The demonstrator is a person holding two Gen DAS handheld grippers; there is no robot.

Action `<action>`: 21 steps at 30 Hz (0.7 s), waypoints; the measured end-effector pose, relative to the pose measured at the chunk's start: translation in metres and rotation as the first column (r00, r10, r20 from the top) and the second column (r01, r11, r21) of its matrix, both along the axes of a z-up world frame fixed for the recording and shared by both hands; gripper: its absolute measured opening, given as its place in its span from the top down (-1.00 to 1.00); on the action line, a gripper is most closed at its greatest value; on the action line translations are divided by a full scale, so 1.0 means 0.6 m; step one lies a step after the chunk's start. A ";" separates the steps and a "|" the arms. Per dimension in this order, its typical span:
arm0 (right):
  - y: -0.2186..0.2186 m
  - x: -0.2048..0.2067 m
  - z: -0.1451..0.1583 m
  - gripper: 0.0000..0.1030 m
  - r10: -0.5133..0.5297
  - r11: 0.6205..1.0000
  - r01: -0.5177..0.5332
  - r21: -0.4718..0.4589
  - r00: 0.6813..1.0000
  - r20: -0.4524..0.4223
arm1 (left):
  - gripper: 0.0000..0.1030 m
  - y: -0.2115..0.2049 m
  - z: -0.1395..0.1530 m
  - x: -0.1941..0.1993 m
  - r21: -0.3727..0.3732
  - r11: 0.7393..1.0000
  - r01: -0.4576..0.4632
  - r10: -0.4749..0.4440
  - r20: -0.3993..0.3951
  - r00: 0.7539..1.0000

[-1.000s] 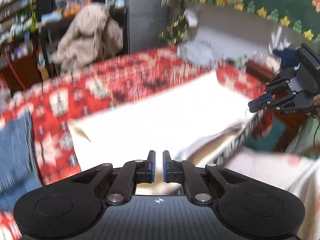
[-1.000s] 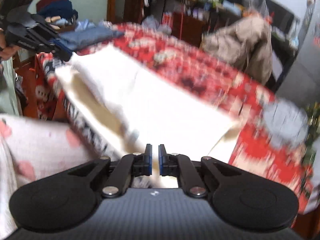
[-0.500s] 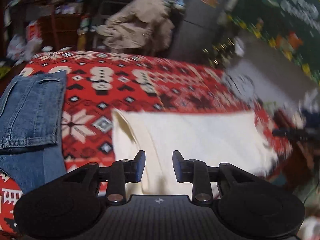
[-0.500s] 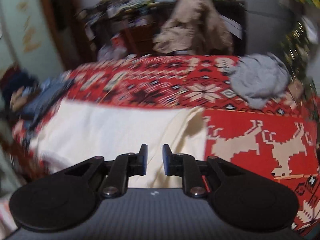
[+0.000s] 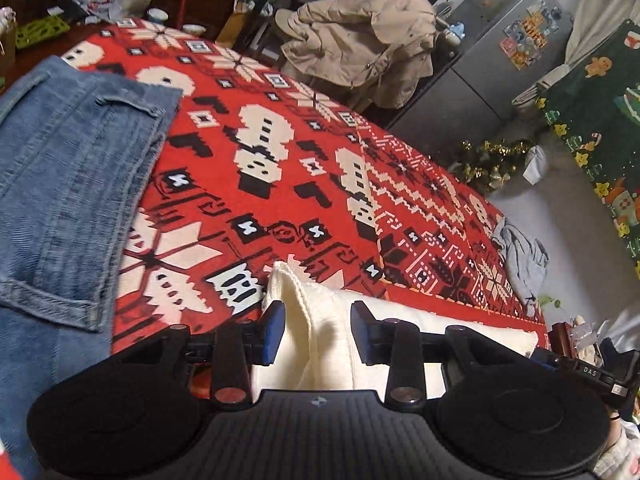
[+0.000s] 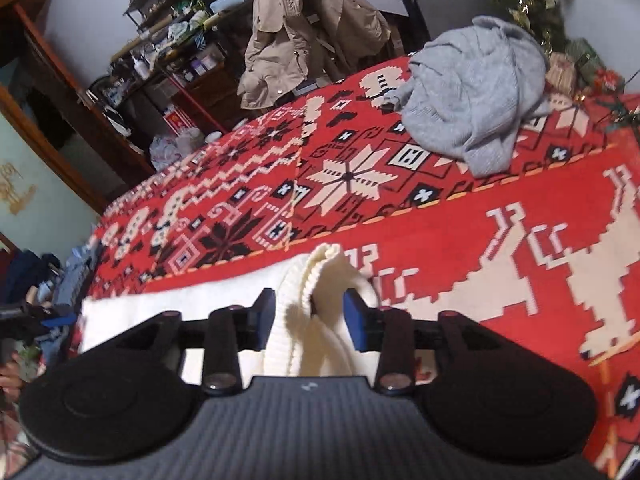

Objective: Fold clothes

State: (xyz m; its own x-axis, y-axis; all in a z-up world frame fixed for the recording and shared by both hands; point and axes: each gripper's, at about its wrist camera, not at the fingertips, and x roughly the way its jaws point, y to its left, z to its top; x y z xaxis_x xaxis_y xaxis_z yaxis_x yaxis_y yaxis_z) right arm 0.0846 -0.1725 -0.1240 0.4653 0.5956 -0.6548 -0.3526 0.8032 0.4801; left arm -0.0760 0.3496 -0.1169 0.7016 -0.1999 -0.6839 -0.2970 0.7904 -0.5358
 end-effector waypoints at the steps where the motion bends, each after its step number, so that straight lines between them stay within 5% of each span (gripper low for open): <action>1: 0.002 0.004 -0.005 0.18 -0.001 1.000 0.001 0.015 1.000 -0.006 | 0.31 0.000 -0.004 0.004 -0.008 1.000 -0.001 0.001 0.000 1.000; 4: 0.009 0.020 -0.015 0.19 -0.018 0.999 0.019 0.047 1.000 -0.012 | 0.36 -0.001 -0.012 0.014 -0.008 1.000 0.001 -0.001 -0.004 1.000; 8: 0.023 0.042 -0.029 0.81 -0.053 0.997 0.055 0.062 0.998 -0.039 | 0.38 -0.003 -0.014 0.021 -0.007 1.000 0.015 -0.015 0.019 1.000; 9: 0.026 0.044 -0.032 0.85 -0.059 0.997 0.060 0.053 0.998 -0.033 | 0.55 -0.004 -0.015 0.023 0.003 1.000 0.009 -0.009 0.023 1.000; 10: 0.030 0.046 -0.034 0.90 -0.064 0.997 0.065 0.044 0.998 -0.026 | 0.94 -0.007 -0.016 0.026 0.028 1.000 0.001 -0.002 0.015 1.000; 14: 0.040 0.049 -0.033 0.92 -0.073 0.997 0.073 0.010 0.997 0.021 | 0.92 -0.021 -0.023 0.029 0.138 0.990 0.002 -0.002 0.001 1.000; 21: 0.034 0.068 -0.055 0.92 -0.078 0.997 0.078 0.004 0.997 0.002 | 0.87 -0.008 -0.030 0.011 0.138 0.990 -0.042 0.042 0.004 0.999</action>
State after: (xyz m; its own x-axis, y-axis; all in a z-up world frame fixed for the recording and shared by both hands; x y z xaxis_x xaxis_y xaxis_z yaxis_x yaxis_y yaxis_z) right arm 0.1253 -0.1522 -0.1570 0.5117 0.5605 -0.6512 -0.2905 0.8262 0.4828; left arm -0.0693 0.3445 -0.1352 0.7084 -0.0738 -0.7019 -0.3310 0.8437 -0.4227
